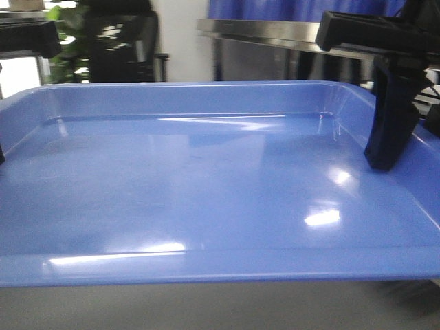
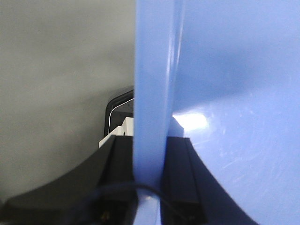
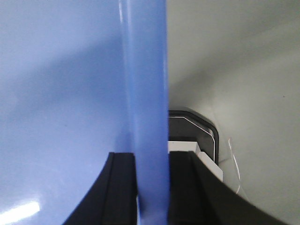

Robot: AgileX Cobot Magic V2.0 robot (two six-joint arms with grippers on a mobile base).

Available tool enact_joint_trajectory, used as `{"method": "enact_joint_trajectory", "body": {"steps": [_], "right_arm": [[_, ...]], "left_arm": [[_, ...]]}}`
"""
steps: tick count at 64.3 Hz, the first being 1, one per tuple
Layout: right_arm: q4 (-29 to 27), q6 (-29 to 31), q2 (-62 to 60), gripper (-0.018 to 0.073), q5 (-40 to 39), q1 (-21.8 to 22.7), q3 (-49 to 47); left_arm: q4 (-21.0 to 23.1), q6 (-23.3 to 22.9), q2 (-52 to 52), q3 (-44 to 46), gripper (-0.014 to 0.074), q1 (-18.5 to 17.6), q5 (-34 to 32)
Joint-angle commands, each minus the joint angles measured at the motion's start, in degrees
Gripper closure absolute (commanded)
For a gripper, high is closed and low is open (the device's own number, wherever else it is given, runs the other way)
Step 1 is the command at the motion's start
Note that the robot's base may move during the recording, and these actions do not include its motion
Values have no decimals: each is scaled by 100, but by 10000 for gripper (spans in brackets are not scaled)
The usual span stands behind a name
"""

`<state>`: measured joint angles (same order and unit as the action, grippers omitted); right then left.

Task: Grab blue tray and place on right shelf
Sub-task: 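Carry the tray with both grippers as the base drives to the shelf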

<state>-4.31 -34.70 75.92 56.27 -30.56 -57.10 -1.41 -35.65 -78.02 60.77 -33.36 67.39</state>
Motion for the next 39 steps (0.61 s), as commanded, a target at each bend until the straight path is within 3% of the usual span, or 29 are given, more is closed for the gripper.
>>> {"method": "enact_joint_trajectory", "body": {"steps": [1, 39], "right_arm": [[101, -26, -191, 396, -37, 13, -177], [101, -26, -191, 396, -37, 13, -177]], "left_arm": [[-353, -173, 153, 150, 645, 27, 142], [-353, -173, 153, 150, 645, 27, 142]]}}
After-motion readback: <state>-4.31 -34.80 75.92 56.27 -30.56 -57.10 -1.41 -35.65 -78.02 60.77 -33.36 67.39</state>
